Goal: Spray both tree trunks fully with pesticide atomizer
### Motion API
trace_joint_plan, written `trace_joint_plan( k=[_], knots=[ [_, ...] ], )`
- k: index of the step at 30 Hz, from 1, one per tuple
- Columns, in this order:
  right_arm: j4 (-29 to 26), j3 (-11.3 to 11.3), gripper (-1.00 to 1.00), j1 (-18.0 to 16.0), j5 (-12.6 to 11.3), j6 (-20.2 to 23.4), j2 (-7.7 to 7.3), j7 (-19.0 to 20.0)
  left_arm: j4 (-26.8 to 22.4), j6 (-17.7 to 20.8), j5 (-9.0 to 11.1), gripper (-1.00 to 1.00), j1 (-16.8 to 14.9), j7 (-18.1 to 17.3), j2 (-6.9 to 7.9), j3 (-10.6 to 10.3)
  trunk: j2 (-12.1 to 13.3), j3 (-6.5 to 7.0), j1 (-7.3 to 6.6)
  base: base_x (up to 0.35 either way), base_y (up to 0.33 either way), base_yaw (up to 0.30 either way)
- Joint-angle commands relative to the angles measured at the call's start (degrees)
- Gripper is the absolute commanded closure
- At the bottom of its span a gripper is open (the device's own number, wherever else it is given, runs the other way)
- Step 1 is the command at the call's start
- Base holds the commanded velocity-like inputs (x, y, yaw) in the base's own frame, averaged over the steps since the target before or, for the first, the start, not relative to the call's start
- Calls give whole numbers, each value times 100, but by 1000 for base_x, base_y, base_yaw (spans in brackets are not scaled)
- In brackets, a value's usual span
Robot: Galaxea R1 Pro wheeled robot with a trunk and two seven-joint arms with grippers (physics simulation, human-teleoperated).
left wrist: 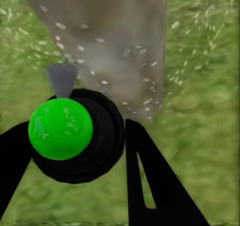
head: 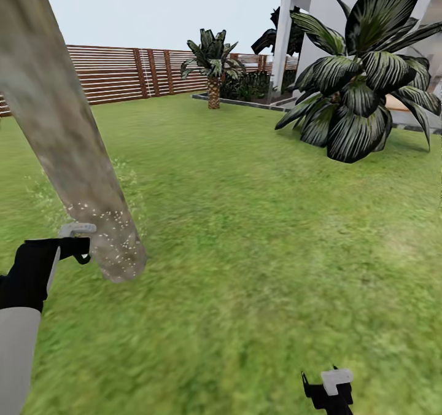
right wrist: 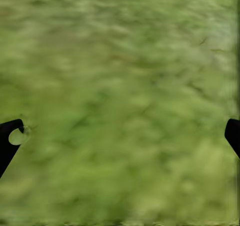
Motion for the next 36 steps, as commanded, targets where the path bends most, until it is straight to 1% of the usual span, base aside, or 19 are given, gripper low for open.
trace_joint_plan(
  k=[1,4,6,13,16,18,20,21,22,23,24,25,26,27,28,29,30,32,36],
  knots=[
    [0,0,-100,0,0,0,0,0,6,-1,6,100,4,-3,3,2,0,0,0,-340,-6,0],
    [0,0,-100,0,0,-1,0,0,339,-53,-3,100,97,-5,19,21,0,0,0,-344,-2,0],
    [-1,0,-100,0,0,0,0,0,844,-224,-18,100,203,-6,40,33,0,0,0,-345,0,0],
    [3,0,-100,0,0,-4,0,0,2474,-1612,-31,100,264,-6,47,28,0,0,0,-345,0,0],
    [0,0,-100,0,2,-1,2,2,3385,-2596,-55,100,277,-18,47,-14,0,0,0,-344,0,0],
    [-25,18,-100,0,20,8,13,24,3707,-3398,-275,100,496,-344,35,-174,0,0,0,-231,0,0],
    [-181,41,-100,-1,134,40,21,47,3773,-4182,-711,100,670,-1244,37,-510,0,0,0,-66,0,0],
    [-322,45,-100,0,257,71,23,63,3782,-4375,-844,100,695,-1570,39,-572,0,0,0,-28,0,0],
    [-541,49,-100,-6,559,195,32,202,3784,-4554,-1026,100,716,-2022,39,-639,0,0,0,-15,0,0],
    [-743,48,-100,-36,933,419,44,549,3773,-4649,-1234,100,727,-2431,37,-706,0,0,0,-7,0,0],
    [-924,46,-100,-107,1224,656,57,984,3763,-4697,-1452,100,733,-2770,34,-792,0,0,0,-4,0,0],
    [-1094,45,-100,-223,1394,877,77,1556,3756,-4722,-1707,100,736,-3068,20,-913,0,0,0,-2,0,0],
    [-1203,46,-100,-339,1485,1019,91,2184,3751,-4736,-1919,100,737,-3260,-2,-1020,0,0,0,-1,0,0],
    [-1270,46,-100,-461,1532,1093,98,2982,3746,-4746,-2091,100,738,-3369,-46,-1147,0,0,0,0,0,0],
    [-1320,45,-100,-548,1556,1129,102,3700,3744,-4748,-2203,100,738,-3434,-138,-1311,0,0,0,0,0,0],
    [-1427,45,-100,-602,1569,1149,104,4219,3747,-4748,-2289,100,738,-3471,-243,-1553,0,0,0,0,0,0],
    [-1540,44,-100,-630,1571,1160,109,4497,3751,-4739,-2338,100,738,-3490,-306,-1800,0,0,0,0,0,0],
    [-1656,44,-100,-653,1576,1168,113,4735,3757,-4712,-2360,100,739,-3517,-389,-2207,0,0,0,0,0,0],
    [-1689,53,-100,-659,1585,1171,147,4799,3783,-4683,-2380,100,739,-3854,-569,-2318,0,0,0,0,0,0]
  ],
)
